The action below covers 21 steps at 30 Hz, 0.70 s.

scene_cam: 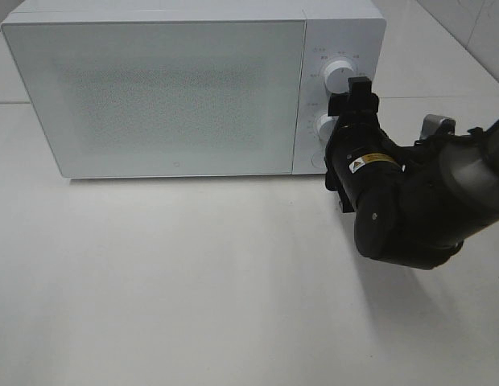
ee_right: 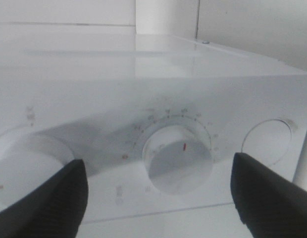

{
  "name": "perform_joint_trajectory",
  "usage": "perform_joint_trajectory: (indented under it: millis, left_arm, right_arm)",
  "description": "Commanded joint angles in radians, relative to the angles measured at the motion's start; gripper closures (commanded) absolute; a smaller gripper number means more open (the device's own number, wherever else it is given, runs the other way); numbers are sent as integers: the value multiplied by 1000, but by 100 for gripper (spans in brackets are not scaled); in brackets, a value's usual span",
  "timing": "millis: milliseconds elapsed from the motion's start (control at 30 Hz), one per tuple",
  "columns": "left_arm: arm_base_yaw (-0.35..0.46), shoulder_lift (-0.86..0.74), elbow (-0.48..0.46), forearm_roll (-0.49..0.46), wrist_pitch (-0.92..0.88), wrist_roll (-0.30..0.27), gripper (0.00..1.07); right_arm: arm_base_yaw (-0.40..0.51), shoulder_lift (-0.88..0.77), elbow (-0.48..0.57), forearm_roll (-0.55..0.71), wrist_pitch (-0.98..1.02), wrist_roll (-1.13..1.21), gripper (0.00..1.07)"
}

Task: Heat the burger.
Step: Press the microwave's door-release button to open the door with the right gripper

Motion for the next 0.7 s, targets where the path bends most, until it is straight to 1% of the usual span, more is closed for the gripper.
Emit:
perform_joint_trajectory:
  millis: [33, 100, 133, 233, 300, 333, 367, 400, 433, 467, 500, 567, 600, 667, 700]
  left_arm:
    - [4, -19, -1, -6, -4, 4, 7]
    - [4, -19, -1, -6, -4, 4, 7]
    - [4, -19, -1, -6, -4, 4, 7]
    - [4, -19, -1, -6, -4, 4, 7]
    - [4, -19, -1, -6, -4, 4, 7]
    - [4, -19, -1, -6, -4, 4, 7]
    - [4, -19, -1, -6, -4, 4, 7]
    - [4, -19, -1, -6, -4, 4, 7]
    - [4, -19, -1, -6, -4, 4, 7]
    - [4, -19, -1, -6, -4, 4, 7]
    - [4, -19, -1, -6, -4, 4, 7]
    - [4, -19, -1, -6, -4, 4, 7]
    - [4, -19, -1, -6, -4, 4, 7]
    - [4, -19, -1, -6, -4, 4, 7]
    - [4, -19, -1, -6, -4, 4, 7]
  right_arm:
    - [-5, -85, 55, -112, 66, -123, 32]
    - [-5, -100, 69, -120, 90, -155, 33]
    - [-5, -136, 92, -132, 131, -220, 33]
    - [-5, -151, 102, -133, 156, -249, 33]
    - [-5, -236, 134, -133, 304, -453, 33]
    - [-5, -236, 134, -133, 304, -453, 33]
    - [-5, -254, 135, -133, 350, -507, 33]
    - [-6, -298, 135, -133, 474, -652, 33]
    - [-6, -298, 135, -133, 474, -652, 33]
    - [-6, -319, 135, -133, 533, -726, 33]
    - [-6, -319, 135, -133, 533, -726, 33]
    - [-8, -375, 135, -132, 715, -944, 33]
    - [-8, -375, 135, -132, 715, -944, 33]
    - [-8, -412, 131, -134, 832, -1093, 33]
    - [-8, -412, 131, -134, 832, -1093, 33]
